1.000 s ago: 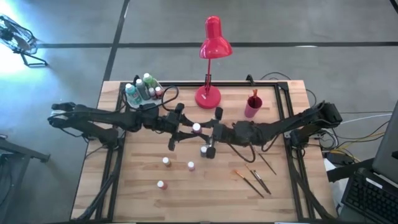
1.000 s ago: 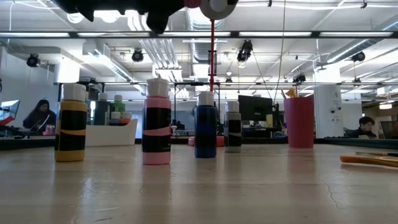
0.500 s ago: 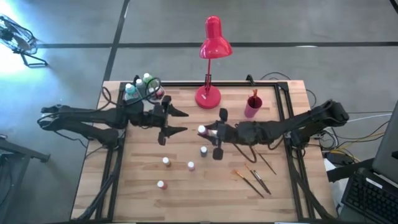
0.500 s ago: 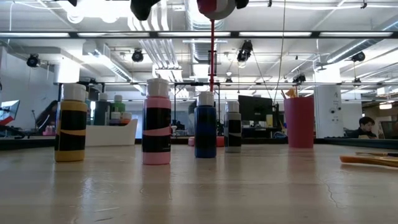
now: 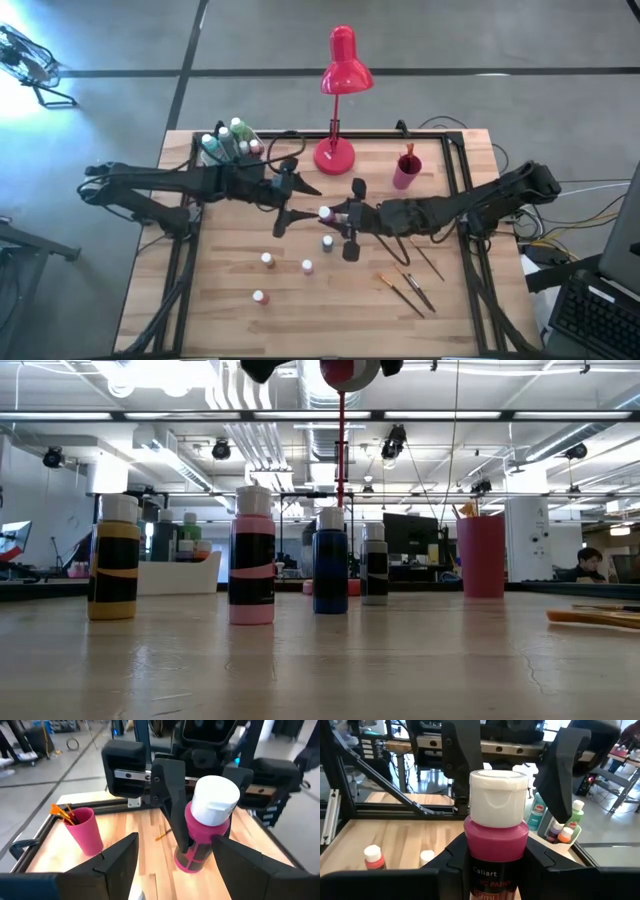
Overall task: Pick & Place Paint Supplies
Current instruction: Put the pink paint bottle into the white bin
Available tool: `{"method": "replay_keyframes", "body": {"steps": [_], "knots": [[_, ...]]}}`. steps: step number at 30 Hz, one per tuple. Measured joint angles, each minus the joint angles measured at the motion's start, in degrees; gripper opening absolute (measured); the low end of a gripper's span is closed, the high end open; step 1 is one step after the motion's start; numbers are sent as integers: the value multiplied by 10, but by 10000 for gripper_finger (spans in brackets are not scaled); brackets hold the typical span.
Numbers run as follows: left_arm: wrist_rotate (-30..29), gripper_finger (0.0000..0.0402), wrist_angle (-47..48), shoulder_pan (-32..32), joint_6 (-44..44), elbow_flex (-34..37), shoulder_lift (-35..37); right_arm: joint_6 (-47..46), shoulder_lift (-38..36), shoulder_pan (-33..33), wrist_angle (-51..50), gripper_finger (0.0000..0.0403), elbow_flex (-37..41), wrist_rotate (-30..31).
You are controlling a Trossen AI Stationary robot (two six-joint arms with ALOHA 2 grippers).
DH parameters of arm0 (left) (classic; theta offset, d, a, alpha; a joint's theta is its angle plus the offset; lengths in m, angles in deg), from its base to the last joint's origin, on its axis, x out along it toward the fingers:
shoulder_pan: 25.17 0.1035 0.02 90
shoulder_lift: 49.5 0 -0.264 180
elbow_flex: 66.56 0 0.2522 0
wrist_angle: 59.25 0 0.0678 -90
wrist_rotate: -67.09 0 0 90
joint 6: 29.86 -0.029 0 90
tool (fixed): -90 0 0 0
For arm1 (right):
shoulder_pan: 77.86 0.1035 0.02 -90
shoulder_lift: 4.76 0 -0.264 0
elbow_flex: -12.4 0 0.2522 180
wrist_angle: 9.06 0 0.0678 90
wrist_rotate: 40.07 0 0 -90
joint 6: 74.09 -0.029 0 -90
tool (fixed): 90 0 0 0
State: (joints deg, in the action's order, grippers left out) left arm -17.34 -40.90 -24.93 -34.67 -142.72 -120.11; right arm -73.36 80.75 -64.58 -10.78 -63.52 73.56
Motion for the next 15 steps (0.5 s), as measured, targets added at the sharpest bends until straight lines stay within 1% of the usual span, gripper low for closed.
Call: {"method": "replay_keyframes", "body": {"steps": [6,11,15], "knots": [[1,259,102,-1,-16,-78,-32,-4,-1,0,-7,97,0,2],[9,259,156,-8,-34,-126,-48,-10,-2,0,-12,97,0,-3],[14,259,169,-13,-33,-161,-54,-12,4,-3,-25,95,2,-1]]}}
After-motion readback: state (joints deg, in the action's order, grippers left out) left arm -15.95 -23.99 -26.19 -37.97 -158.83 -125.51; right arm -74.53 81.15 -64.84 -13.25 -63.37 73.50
